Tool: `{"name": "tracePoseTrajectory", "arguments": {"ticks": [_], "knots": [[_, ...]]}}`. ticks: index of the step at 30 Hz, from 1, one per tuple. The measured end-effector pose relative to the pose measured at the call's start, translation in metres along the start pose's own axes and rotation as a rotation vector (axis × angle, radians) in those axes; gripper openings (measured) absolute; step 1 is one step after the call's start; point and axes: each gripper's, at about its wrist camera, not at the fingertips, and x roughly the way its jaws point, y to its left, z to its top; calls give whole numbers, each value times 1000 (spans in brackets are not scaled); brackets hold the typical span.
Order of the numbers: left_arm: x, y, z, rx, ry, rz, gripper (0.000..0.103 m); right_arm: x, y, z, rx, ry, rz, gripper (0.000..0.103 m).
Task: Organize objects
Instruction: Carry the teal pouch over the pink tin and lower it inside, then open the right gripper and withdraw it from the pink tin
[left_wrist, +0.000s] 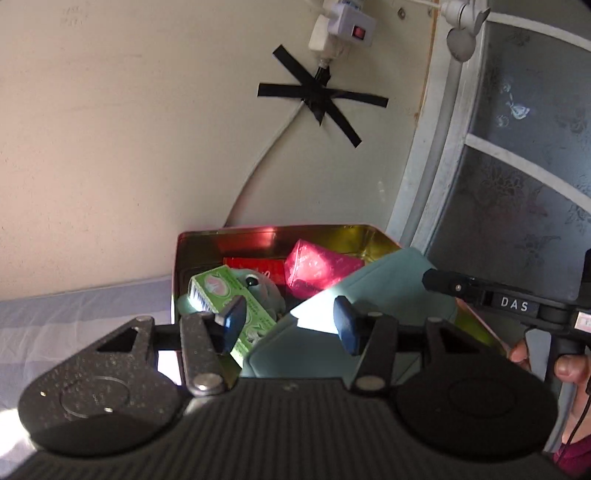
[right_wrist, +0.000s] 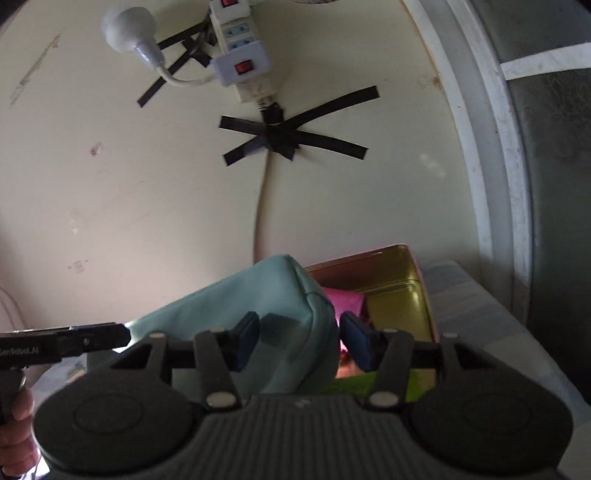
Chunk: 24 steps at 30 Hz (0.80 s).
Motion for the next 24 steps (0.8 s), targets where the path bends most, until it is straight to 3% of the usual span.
{"name": "tracePoseTrajectory", "arguments": {"ticks": [2, 5, 13, 24], "knots": [[6, 1, -6, -27, 36, 8, 54, 3, -5, -4, 8, -28, -41, 57], [-6, 3, -14, -25, 29, 13, 63, -7, -9, -12, 51, -70, -11, 57], [-43, 0, -26, -2, 22, 118, 63, -44, 25, -30, 31, -102, 46, 58], [-94, 15, -69, -31, 14, 240, 68, -84, 66, -67, 41, -70, 82, 58]]}}
